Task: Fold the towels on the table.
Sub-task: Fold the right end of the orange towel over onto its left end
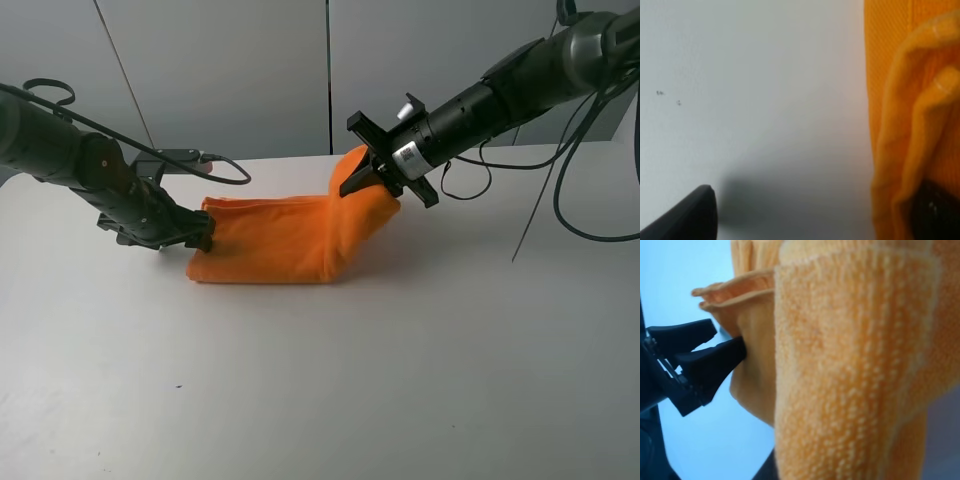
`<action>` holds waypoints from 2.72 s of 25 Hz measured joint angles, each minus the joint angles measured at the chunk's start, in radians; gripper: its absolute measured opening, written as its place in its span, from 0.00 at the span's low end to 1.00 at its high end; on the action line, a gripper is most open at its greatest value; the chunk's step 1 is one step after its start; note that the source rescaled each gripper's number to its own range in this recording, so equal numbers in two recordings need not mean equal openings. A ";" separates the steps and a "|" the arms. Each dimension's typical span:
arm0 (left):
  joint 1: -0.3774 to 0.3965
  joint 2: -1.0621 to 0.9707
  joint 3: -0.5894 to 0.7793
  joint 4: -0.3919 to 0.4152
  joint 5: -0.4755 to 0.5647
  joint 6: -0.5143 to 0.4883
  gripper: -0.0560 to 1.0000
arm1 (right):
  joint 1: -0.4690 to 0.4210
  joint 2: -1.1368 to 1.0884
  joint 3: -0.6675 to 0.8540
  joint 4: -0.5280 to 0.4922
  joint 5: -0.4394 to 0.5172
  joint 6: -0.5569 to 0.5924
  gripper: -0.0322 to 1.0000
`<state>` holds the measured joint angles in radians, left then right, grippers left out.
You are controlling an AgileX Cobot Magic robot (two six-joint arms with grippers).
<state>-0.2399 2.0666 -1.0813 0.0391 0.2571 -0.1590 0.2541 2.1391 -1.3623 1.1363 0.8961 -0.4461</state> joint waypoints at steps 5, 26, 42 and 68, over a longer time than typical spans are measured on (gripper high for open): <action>0.000 0.000 0.000 0.000 0.000 0.000 0.99 | 0.077 0.007 0.000 0.097 -0.006 -0.027 0.09; 0.000 0.000 -0.007 0.000 0.010 0.004 0.99 | 0.212 0.141 -0.086 0.362 -0.057 -0.034 0.09; 0.000 0.000 -0.007 0.000 0.008 0.015 0.99 | 0.252 0.158 -0.086 0.313 -0.238 -0.036 0.09; 0.070 -0.284 -0.162 0.051 0.265 0.031 0.99 | 0.262 0.196 -0.088 0.309 -0.202 -0.028 0.27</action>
<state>-0.1699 1.7821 -1.2433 0.0904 0.5224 -0.1282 0.5164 2.3349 -1.4502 1.4449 0.6944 -0.4745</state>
